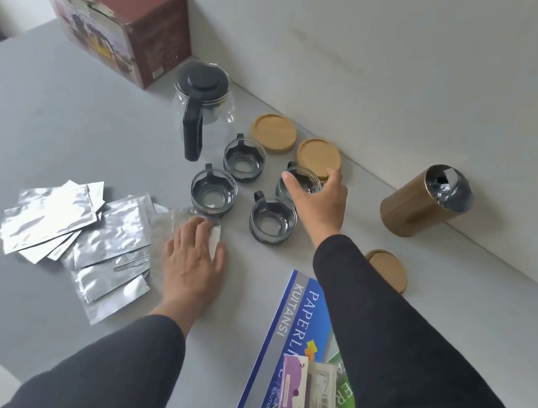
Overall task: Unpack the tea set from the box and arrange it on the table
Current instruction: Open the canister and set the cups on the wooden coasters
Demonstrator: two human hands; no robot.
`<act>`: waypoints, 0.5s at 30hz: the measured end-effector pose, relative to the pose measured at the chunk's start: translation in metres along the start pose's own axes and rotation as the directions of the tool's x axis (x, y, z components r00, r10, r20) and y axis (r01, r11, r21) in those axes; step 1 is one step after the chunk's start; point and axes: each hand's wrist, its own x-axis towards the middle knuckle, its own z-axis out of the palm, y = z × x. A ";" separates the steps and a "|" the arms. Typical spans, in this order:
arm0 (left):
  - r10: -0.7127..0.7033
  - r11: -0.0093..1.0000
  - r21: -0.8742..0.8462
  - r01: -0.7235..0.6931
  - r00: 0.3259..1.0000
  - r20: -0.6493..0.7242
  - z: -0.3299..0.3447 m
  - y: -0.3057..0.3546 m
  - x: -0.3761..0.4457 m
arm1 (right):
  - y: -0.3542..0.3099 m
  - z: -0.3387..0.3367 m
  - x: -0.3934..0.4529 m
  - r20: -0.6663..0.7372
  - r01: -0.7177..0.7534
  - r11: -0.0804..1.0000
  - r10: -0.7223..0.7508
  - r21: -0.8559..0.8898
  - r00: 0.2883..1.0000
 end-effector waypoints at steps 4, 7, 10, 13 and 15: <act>-0.002 1.000 0.017 0.002 1.000 -0.014 0.000 0.000 -0.004 | 0.001 0.008 0.005 0.049 -0.033 0.999 0.033 -0.012 0.998; -0.013 1.000 0.025 0.013 1.000 -0.008 0.000 0.001 -0.004 | 0.003 0.008 0.009 0.078 -0.025 0.999 0.027 -0.022 0.997; -0.020 0.999 0.032 0.020 1.000 -0.001 -0.001 0.002 -0.003 | 0.006 0.009 0.012 0.097 -0.031 0.999 0.034 -0.032 0.995; -0.031 0.999 0.037 0.030 1.000 0.003 -0.002 0.003 -0.002 | 0.005 0.013 0.015 0.106 -0.039 0.997 0.046 -0.071 0.993; -0.037 0.999 0.039 0.037 0.999 0.006 -0.002 0.004 -0.003 | 0.001 0.016 0.018 0.114 -0.051 0.993 0.063 -0.105 0.992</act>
